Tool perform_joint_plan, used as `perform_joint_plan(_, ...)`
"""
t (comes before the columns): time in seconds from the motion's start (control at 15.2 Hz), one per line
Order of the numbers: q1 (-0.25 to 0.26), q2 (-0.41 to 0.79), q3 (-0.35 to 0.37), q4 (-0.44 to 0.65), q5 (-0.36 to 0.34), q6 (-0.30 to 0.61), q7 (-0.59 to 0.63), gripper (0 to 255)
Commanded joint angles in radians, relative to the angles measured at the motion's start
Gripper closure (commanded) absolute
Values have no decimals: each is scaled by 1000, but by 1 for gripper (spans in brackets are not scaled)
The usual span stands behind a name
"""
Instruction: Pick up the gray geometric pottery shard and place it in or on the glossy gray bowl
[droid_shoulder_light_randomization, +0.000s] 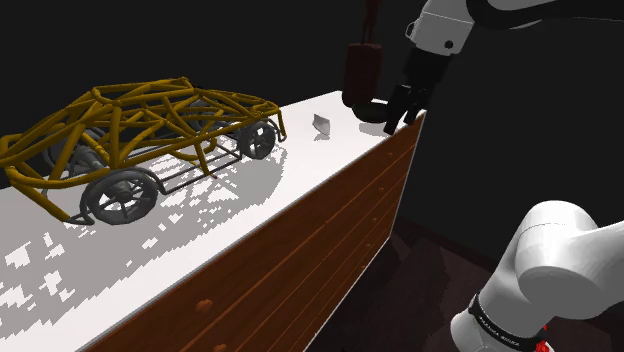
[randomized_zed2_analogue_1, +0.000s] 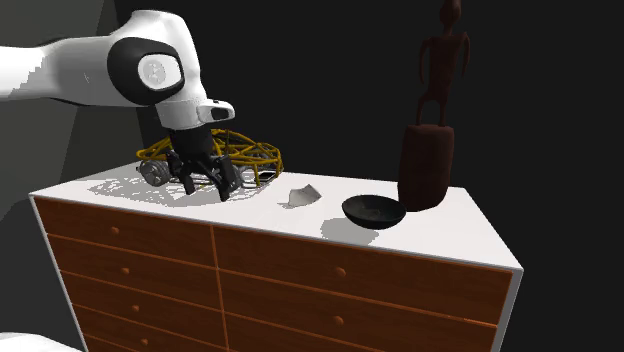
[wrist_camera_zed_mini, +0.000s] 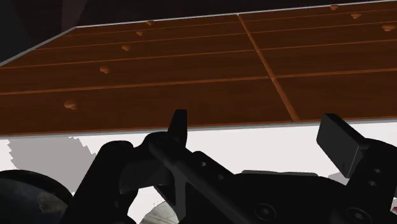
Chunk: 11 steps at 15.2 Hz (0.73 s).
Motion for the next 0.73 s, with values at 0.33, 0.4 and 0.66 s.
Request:
perform_joint_plan(0.33,-38,186,-8,79,60,114,125,0)
perform_joint_plan(0.4,-45,223,-11,98,72,134,149,0)
perform_joint_plan(0.66,-69,367,-28,180,120,206,236,0)
